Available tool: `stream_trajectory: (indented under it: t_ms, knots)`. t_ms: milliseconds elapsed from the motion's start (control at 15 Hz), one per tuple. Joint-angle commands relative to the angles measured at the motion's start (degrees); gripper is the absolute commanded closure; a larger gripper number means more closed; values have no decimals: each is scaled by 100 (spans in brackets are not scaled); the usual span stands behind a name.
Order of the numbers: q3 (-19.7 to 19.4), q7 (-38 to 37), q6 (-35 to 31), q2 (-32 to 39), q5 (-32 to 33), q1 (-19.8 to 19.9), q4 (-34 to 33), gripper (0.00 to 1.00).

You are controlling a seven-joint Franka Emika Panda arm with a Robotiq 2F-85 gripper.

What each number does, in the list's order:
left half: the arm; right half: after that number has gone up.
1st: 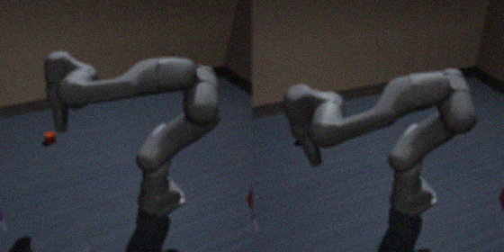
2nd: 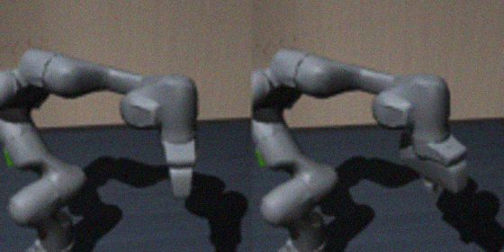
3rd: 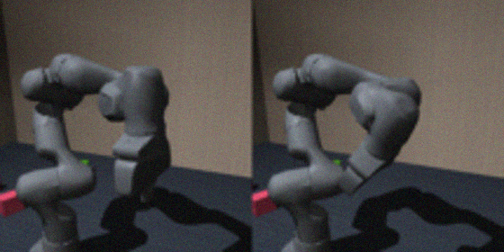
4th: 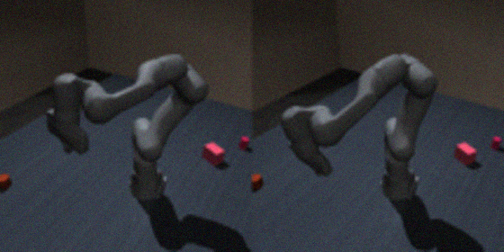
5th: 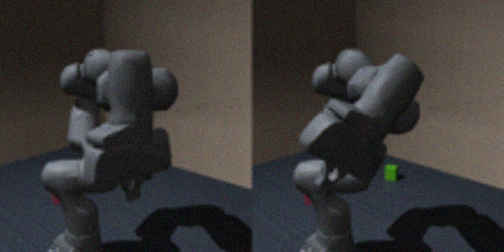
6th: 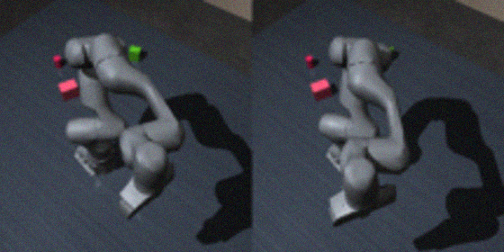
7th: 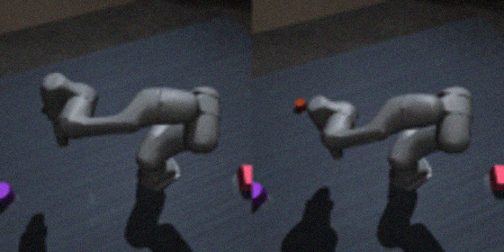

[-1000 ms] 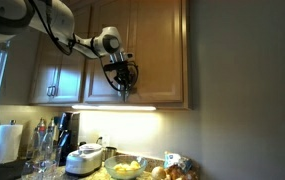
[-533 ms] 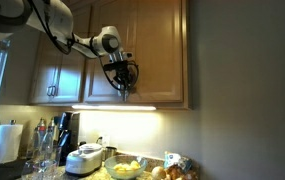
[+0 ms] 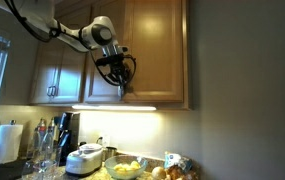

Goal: Open the doors of the upper cabinet on the right

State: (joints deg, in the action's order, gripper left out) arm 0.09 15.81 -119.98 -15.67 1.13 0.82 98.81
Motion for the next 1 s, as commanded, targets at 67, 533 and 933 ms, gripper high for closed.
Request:
stream_trajectory:
  t_ms: [67, 533, 933]
  knots:
    - [-367, 177, 107, -1277, 354, 159, 1089, 93]
    - [-879, 167, 1297, -2076, 1218, 642, 1429, 93]
    - [-885, 176, 1690, -2072, 2459, 981, 1522, 42]
